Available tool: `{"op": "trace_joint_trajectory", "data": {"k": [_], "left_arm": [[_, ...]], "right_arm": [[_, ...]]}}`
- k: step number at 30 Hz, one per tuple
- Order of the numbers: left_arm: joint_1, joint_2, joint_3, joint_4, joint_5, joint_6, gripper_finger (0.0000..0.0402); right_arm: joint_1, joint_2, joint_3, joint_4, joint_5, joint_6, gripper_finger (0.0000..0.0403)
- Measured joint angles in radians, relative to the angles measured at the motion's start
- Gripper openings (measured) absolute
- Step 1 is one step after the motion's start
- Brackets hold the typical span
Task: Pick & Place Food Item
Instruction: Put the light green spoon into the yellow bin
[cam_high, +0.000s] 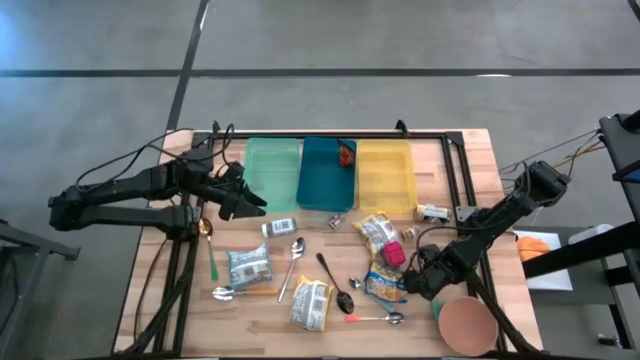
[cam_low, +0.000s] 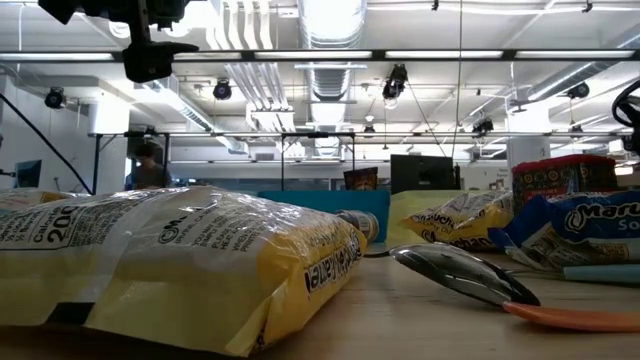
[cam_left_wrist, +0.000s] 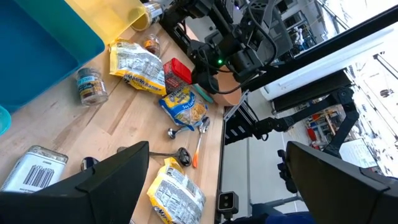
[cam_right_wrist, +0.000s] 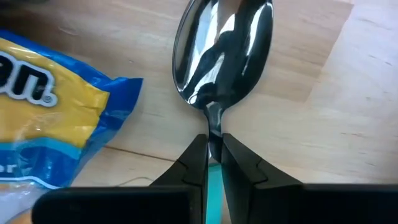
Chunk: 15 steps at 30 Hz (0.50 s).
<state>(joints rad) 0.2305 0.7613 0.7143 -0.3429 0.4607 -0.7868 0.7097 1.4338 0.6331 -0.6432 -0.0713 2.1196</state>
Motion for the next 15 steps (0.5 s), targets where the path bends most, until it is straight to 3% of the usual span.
{"op": "trace_joint_trajectory", "data": {"k": [4, 9, 15], "left_arm": [[0.000, 0.000, 0.000, 0.000, 0.000, 0.000, 0.0385], [0.000, 0.000, 0.000, 0.000, 0.000, -0.003, 0.0385], [0.000, 0.000, 0.000, 0.000, 0.000, -0.002, 0.0385]], "right_arm": [[0.000, -0.001, 0.001, 0.017, 0.059, 0.002, 0.0021], [-0.005, 0.000, 0.015, 0.021, 0.223, 0.002, 0.0021], [-0.014, -0.009, 0.039, -0.038, 0.290, 0.001, 0.0020]]}}
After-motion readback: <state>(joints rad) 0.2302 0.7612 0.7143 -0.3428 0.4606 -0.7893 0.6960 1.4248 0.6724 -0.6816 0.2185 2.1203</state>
